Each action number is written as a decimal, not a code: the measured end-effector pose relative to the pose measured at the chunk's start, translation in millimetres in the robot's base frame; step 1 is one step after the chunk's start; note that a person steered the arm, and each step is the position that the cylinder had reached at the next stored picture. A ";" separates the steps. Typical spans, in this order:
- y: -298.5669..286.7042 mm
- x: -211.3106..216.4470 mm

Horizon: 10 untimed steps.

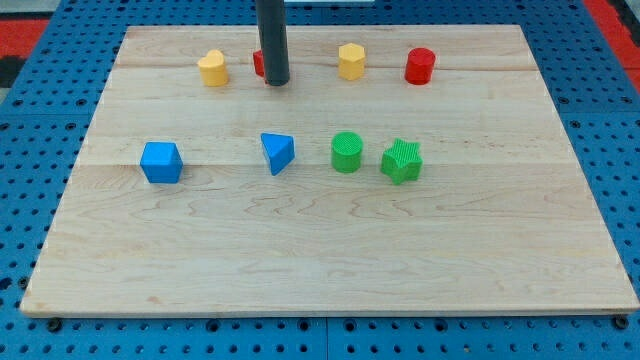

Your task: Push the yellow heart to the bottom of the yellow hexagon

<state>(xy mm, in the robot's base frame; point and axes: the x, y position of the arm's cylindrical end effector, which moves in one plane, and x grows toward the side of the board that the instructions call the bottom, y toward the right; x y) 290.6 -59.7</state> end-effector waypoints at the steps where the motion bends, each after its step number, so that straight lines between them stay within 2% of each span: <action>1: 4.1 12.9; 2: -8.1 57.0; 3: -82.6 88.8; 4: -185.5 63.7; 5: -210.4 43.0; 6: -198.3 10.3; 7: -136.7 -15.3; 8: -46.6 -7.7; 9: -18.7 11.6; 10: 48.6 12.0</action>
<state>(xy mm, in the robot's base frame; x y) 302.6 -11.1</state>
